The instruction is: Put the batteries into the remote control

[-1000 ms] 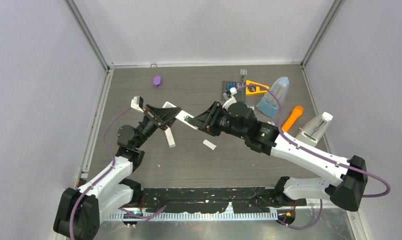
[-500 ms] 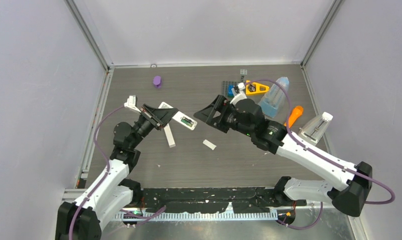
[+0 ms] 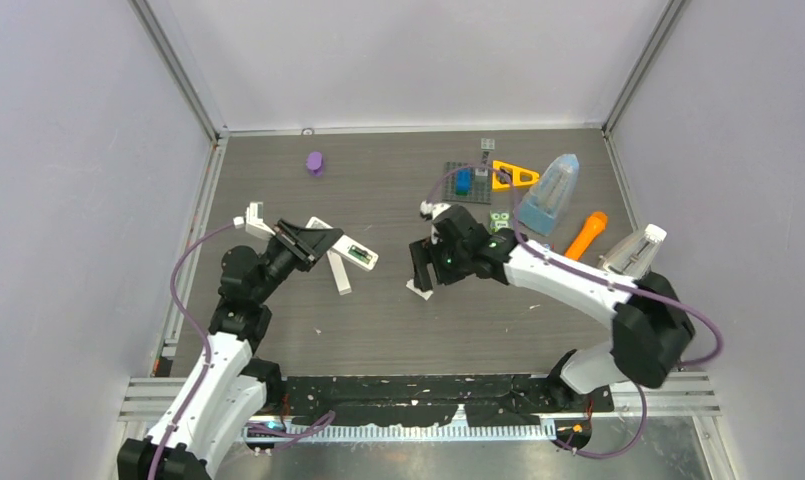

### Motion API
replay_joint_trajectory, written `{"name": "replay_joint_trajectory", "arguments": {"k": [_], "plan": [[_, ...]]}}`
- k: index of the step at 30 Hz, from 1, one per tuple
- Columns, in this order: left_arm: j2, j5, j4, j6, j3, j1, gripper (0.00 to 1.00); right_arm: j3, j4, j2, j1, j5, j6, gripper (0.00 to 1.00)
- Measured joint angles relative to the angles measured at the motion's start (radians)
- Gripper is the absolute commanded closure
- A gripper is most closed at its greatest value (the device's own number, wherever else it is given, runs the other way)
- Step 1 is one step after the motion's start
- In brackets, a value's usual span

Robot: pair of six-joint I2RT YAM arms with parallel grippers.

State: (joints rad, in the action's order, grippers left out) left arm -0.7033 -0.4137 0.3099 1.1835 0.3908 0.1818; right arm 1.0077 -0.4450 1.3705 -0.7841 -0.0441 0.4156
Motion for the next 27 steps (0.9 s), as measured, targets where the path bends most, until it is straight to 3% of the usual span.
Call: {"name": "replay_joint_trajectory", "arguments": {"k": [4,13,27], "plan": [[0.022,0.010,-0.064,-0.021,0.000,-0.008,1.00,0.000,-0.084,0.139,-0.002,-0.022,-0.166,0.20],[0.063,0.018,-0.132,-0.043,-0.001,-0.025,1.00,0.051,-0.125,0.232,-0.029,-0.023,-0.394,0.23],[0.061,0.002,-0.143,-0.045,-0.005,-0.040,1.00,0.113,-0.123,0.378,-0.040,-0.025,-0.473,0.40]]}}
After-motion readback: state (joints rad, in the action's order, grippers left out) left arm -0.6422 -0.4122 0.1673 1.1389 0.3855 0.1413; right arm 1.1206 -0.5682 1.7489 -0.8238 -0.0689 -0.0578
